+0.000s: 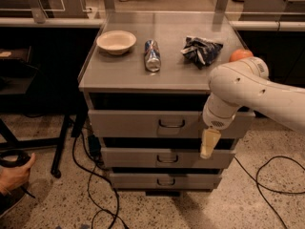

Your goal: Open top drawer

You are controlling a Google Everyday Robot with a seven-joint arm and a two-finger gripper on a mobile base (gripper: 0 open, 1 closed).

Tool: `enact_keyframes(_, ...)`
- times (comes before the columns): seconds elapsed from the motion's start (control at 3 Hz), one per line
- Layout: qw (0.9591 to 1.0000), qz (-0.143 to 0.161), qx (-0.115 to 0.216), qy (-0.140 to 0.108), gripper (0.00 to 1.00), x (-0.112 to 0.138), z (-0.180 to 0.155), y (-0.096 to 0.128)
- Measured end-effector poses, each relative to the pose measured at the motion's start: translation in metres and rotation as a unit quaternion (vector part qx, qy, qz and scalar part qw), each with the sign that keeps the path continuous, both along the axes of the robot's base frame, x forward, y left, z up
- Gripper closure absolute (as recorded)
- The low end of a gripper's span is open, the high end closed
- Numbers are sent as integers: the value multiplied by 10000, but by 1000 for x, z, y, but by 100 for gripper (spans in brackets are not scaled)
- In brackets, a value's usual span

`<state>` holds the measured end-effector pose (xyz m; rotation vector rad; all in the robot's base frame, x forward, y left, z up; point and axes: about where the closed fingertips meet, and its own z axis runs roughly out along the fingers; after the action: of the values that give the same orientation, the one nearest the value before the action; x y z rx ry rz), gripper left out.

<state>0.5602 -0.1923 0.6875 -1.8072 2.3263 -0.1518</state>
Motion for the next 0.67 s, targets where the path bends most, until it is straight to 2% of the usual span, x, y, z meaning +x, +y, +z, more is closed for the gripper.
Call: enact_keyframes(0.67, 9999, 119, -19, 121, 0, 12, -35, 6)
